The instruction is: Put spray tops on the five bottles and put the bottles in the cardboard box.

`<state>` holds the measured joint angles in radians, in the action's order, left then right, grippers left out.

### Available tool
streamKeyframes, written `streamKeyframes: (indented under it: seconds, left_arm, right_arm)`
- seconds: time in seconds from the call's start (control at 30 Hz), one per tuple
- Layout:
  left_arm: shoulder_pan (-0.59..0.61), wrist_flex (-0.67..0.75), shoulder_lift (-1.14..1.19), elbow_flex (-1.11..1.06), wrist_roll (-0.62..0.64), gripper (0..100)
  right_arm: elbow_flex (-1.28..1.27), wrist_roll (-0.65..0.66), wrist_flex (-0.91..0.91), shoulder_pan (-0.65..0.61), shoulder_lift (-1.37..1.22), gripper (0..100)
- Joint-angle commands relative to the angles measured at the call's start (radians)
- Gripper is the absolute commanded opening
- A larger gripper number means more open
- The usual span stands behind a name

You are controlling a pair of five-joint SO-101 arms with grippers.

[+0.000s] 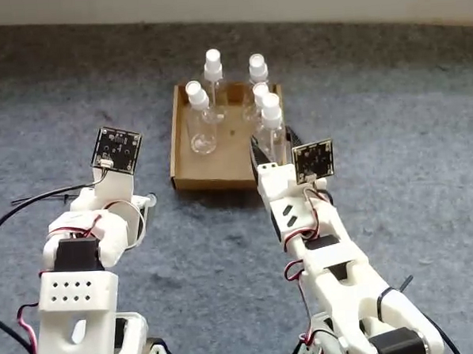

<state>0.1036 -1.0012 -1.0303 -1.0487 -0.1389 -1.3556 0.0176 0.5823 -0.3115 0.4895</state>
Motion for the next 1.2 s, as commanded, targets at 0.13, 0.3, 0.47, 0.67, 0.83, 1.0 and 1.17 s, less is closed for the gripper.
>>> streamKeyframes:
  seconds: [0.13, 0.3, 0.47, 0.67, 0.83, 1.0, 1.17]
  left_arm:
    - [0.005, 0.014, -0.010, 0.004, 0.011, 18]
    - [0.005, 0.014, -0.010, 0.004, 0.011, 18]
    - [0.005, 0.014, -0.010, 0.004, 0.011, 18]
    - [0.005, 0.014, -0.010, 0.004, 0.011, 18]
    - [0.005, 0.014, -0.010, 0.004, 0.011, 18]
    - [0.005, 0.014, -0.010, 0.004, 0.011, 18]
    - [0.005, 0.015, -0.010, 0.004, 0.011, 18]
  right_arm:
    - [0.002, 0.009, 0.024, -0.004, 0.007, 7.9]
    - [0.002, 0.005, 0.024, -0.004, 0.007, 15.9]
    - [0.002, 0.005, 0.024, -0.004, 0.007, 16.4]
    - [0.002, 0.005, 0.024, -0.002, 0.007, 16.6]
    - [0.002, 0.005, 0.024, 0.001, 0.007, 16.6]
    - [0.002, 0.008, 0.024, 0.001, 0.007, 16.7]
    - [0.002, 0.008, 0.022, 0.001, 0.007, 21.8]
